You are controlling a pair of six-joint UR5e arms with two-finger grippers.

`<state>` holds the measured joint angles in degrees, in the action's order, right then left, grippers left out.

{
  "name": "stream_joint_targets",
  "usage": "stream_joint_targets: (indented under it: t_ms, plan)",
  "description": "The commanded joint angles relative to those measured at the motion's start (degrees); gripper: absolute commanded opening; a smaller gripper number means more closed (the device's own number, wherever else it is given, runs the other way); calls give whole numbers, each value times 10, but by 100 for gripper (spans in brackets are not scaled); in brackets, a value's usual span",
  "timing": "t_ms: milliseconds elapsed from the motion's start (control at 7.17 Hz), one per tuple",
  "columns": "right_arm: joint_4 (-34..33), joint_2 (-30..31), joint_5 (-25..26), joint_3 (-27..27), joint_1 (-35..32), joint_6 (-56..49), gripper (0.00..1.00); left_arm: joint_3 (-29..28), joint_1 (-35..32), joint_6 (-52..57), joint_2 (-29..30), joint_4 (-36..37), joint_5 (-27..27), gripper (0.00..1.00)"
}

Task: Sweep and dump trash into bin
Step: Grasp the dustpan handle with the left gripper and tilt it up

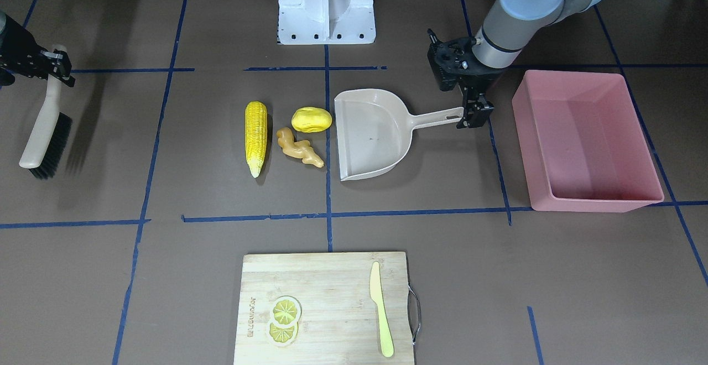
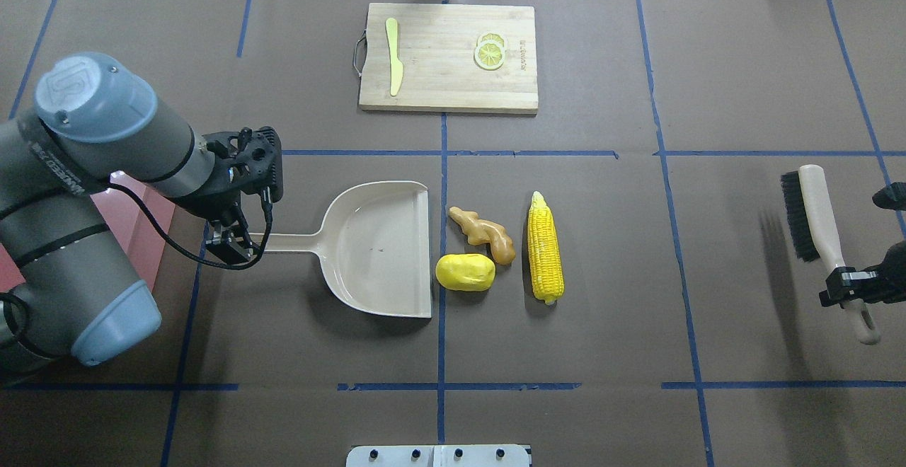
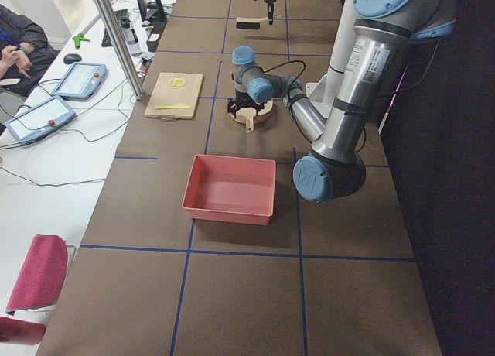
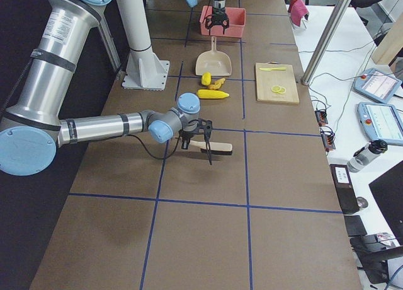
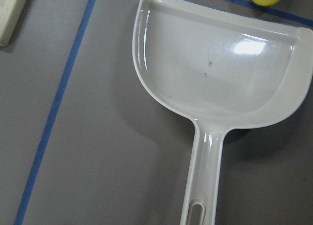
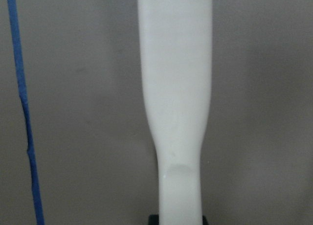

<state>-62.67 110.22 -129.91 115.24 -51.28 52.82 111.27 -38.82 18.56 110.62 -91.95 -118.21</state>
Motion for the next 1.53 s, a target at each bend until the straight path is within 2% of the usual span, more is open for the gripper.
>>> stream_joint_targets:
  t_ms: [0, 558, 837, 1116, 1256, 1395]
  plan:
    - [-16, -15, -1, 7, 0, 0, 0, -24, 48, 0, 20, -1, 78, 100]
    - [-16, -17, 0, 10, 0, 1, 0, -78, 52, 5, 51, -2, 79, 100]
    - [-16, -18, 0, 10, 0, 1, 0, -83, 54, 6, 54, -3, 78, 98]
    - [-16, -18, 0, 10, 0, 1, 0, -84, 56, 5, 52, 4, 83, 64]
    - [-16, -18, 0, 10, 0, 2, 0, -89, 55, 5, 50, 5, 83, 55]
    - [-18, -19, -1, 11, 0, 6, 0, -90, 56, 5, 50, 6, 82, 39]
